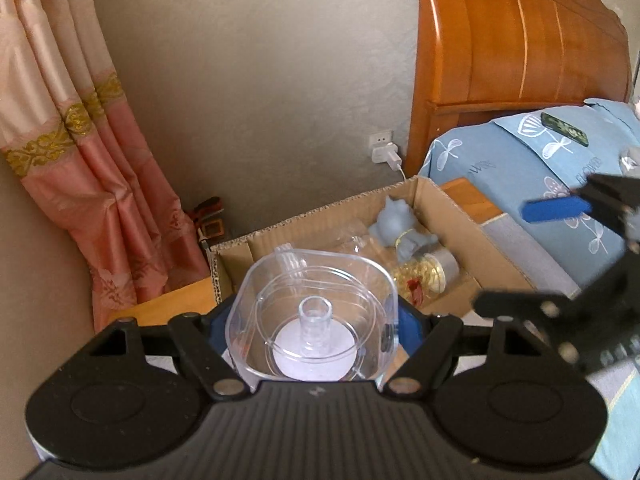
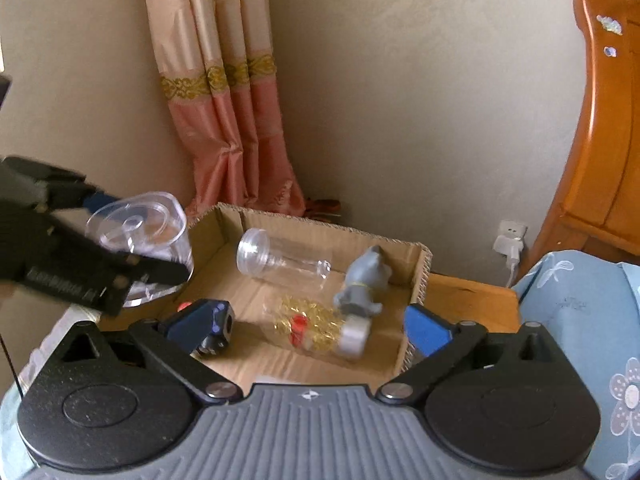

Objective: Organize rigid objects
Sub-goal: 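Carry the clear container and capsule bottle into the box and open both tools, then withdraw both tools from the box back over the remaining items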

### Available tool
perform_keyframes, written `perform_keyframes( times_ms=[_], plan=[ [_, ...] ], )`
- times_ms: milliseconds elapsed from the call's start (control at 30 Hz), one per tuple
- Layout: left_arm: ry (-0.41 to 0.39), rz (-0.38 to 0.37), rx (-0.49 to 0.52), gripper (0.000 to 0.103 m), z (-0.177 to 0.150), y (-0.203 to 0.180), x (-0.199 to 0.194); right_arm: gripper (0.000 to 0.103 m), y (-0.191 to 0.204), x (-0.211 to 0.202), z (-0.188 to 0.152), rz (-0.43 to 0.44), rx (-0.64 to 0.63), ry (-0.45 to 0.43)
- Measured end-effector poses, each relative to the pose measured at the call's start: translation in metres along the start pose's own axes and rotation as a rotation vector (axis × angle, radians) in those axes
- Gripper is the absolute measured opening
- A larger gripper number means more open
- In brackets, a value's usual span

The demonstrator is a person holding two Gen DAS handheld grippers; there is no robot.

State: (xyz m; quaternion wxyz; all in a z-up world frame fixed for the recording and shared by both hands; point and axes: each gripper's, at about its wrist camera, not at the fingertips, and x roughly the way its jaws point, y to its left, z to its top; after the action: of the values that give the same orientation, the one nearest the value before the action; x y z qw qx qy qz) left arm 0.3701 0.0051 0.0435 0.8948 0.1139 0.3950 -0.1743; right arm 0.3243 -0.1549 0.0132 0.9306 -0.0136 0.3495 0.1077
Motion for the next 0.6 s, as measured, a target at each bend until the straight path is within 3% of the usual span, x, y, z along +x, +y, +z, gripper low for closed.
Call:
perform_keyframes(
  times_ms=[267,367,600],
  plan=[
    [-0.005,0.036,-0.043,0.078,0.008,0.004,0.017,0.103,0.008,-0.027,-0.017,0.0,-0.035,0.007],
    [-0.013,0.03,-0.074,0.092,0.01,0.008,0.018,0.103,0.013,-0.039,-0.021,0.006,-0.051,-0.005],
    [-0.025,0.016,-0.099,0.095,0.002,0.004,0.001,0.103,0.027,-0.063,-0.027,0.009,-0.09,-0.03]
  ],
)
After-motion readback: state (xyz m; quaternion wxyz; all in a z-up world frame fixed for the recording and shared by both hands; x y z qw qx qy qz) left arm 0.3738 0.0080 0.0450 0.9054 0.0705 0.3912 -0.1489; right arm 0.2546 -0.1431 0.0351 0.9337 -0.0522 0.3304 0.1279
